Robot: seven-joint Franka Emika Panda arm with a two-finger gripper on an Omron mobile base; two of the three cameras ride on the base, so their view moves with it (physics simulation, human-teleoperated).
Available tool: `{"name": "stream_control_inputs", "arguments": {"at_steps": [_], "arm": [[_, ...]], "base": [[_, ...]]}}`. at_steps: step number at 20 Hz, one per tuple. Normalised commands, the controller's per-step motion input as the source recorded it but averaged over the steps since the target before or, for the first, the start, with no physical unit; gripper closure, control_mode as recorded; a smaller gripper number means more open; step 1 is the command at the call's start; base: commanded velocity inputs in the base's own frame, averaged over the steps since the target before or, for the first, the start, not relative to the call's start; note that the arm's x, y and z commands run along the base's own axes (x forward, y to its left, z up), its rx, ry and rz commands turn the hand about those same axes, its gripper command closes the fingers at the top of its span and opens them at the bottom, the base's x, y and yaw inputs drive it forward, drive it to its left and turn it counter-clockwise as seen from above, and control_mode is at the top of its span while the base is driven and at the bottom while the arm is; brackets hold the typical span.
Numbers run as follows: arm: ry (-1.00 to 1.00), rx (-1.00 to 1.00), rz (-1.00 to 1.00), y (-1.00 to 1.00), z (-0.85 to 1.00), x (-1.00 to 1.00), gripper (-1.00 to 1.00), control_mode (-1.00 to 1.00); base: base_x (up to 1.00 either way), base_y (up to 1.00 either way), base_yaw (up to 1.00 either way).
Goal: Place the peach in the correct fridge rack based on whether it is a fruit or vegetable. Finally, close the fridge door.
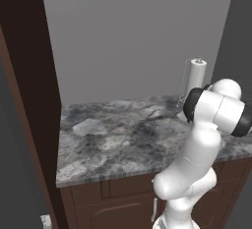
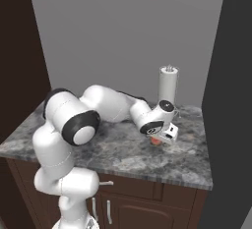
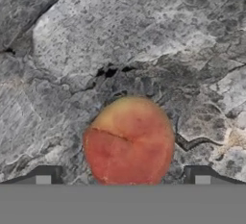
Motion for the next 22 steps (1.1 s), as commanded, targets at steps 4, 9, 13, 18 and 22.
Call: {"name": "stream_control_inputs", "arguments": {"at_steps": [4,9,13,18,22], "arm": [[0.0,0.01,0.0,-0.11,-0.16,0.2,-1.0,-1.0],[0.01,0.0,0.0,-0.1,-0.2,0.15,-1.0,-1.0],[0.05,0.0,0.0,0.0,-0.36,0.01,1.0,-1.0],[0.0,0.0,0.01,0.07,-0.34,0.0,1.0,-1.0],[-0.01,0.0,0.0,0.07,0.0,-0.01,1.0,-1.0]], "base": [[0.0,0.0,0.0],[0.0,0.0,0.0],[0.0,0.0,0.0],[0.0,0.0,0.0],[0.0,0.0,0.0]]}}
